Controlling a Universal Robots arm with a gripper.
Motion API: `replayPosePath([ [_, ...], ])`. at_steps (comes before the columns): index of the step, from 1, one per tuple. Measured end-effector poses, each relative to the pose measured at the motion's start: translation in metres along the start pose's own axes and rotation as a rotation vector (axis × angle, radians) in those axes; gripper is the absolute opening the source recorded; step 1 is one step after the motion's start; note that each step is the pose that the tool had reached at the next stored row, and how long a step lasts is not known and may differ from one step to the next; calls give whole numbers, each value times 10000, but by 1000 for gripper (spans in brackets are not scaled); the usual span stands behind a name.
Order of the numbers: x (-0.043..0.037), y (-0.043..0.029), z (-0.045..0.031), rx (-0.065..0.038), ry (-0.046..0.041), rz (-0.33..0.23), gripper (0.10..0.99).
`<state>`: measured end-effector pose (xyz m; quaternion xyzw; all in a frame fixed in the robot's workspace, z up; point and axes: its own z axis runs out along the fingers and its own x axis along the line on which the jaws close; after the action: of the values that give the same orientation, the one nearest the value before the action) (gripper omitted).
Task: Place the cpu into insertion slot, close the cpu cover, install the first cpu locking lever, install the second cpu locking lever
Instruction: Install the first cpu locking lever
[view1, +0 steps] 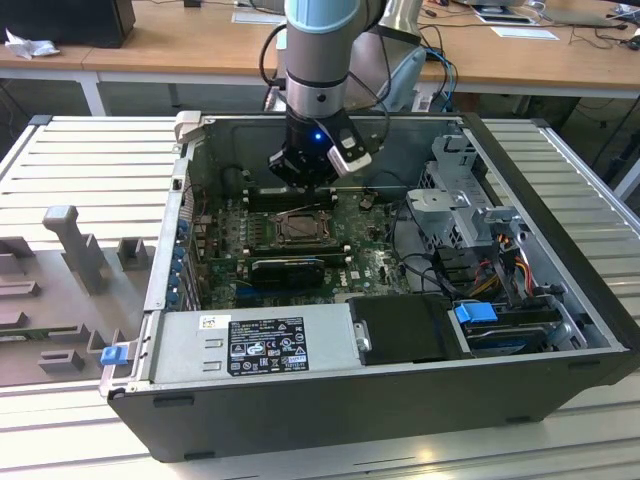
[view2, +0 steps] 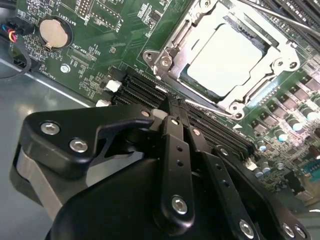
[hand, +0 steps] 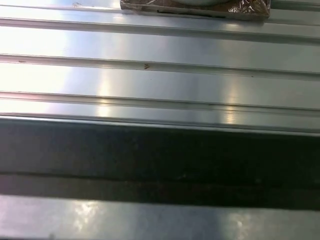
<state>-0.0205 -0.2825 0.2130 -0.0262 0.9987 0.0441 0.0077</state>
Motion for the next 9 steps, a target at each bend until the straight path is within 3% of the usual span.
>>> replayPosePath([
  [9, -14, -19, 56, 0, 1, -3, 106],
])
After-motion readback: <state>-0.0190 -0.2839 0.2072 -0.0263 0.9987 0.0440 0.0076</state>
